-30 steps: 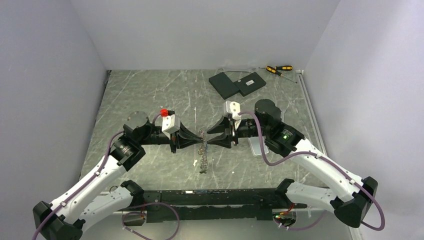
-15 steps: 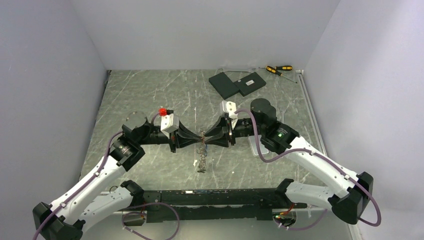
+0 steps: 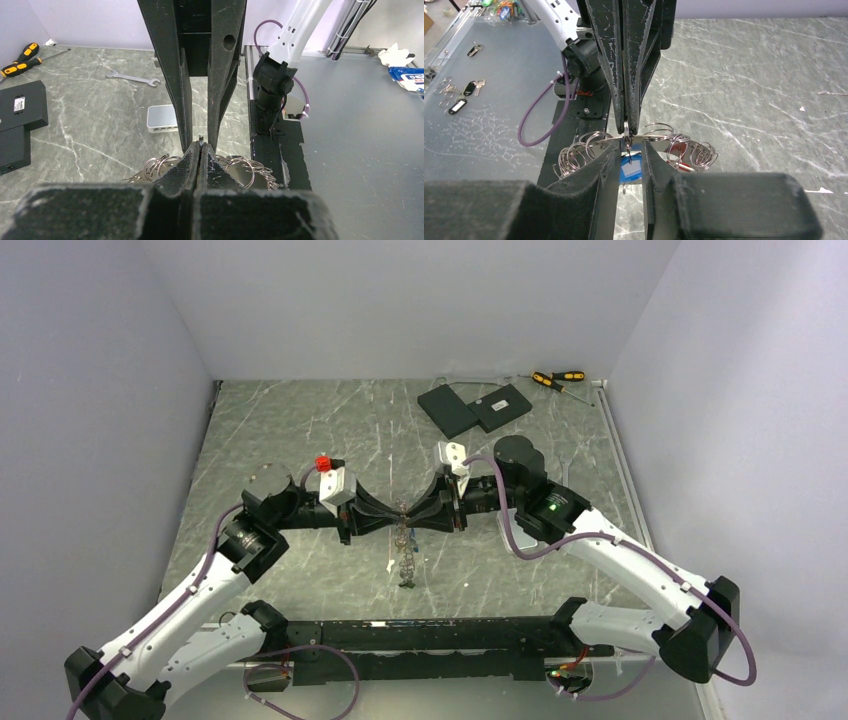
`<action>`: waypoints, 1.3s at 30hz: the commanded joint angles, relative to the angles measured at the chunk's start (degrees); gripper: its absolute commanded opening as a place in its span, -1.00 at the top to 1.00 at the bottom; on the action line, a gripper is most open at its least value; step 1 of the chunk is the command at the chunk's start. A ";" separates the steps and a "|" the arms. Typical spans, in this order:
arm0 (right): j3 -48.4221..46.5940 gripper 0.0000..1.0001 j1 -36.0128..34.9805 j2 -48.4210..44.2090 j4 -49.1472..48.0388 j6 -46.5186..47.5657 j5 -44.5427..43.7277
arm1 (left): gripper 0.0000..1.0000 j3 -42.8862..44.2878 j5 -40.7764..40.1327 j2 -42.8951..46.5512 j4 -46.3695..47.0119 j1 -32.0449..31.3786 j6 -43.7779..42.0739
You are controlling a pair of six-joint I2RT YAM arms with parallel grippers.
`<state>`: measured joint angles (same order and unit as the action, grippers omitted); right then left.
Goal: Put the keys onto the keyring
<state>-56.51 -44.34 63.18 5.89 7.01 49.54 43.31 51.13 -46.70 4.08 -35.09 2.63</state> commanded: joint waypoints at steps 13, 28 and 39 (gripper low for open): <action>0.61 1.00 0.04 -1.50 -5.63 -0.70 1.08 | 1.00 0.32 -0.42 0.94 3.82 0.34 0.27; -3.76 1.00 0.04 -2.18 9.13 6.92 -2.61 | 0.15 1.90 1.99 -1.67 0.44 0.29 -0.84; -10.52 1.00 -0.36 0.14 21.20 11.14 -7.02 | 0.21 3.53 1.46 -4.37 -3.94 0.29 -4.25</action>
<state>-62.11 -44.34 63.20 24.77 15.44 43.51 44.12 51.62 -50.41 0.64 -34.89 -0.27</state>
